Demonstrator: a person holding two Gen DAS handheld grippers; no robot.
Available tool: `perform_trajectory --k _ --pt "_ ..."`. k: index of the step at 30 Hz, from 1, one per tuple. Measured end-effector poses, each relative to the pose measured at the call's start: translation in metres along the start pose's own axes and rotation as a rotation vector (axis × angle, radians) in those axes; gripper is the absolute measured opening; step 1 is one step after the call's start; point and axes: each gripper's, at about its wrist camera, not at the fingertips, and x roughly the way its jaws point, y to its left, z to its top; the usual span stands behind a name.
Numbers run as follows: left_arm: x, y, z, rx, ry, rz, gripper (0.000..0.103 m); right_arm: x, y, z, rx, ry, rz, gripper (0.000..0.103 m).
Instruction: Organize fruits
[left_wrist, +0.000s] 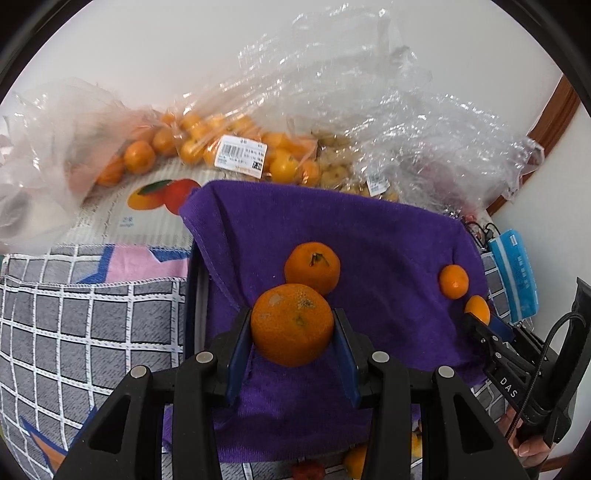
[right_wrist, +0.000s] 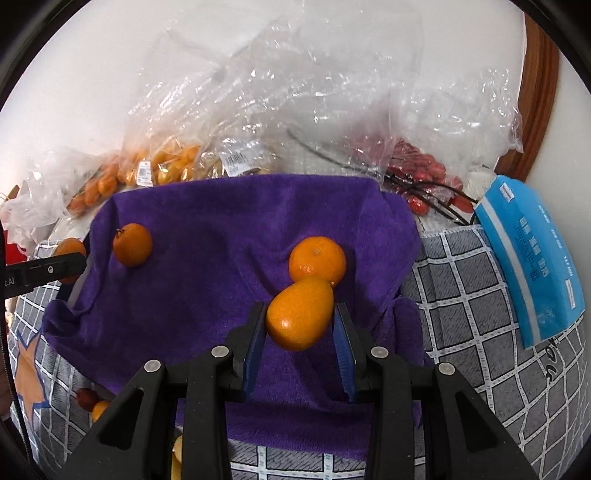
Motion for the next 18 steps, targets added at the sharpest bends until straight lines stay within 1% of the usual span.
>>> perform_trajectory --k 18 --pt "0.023 0.003 -0.001 0.016 0.030 0.026 0.040 0.018 0.001 -0.002 -0.003 0.026 -0.011 0.036"
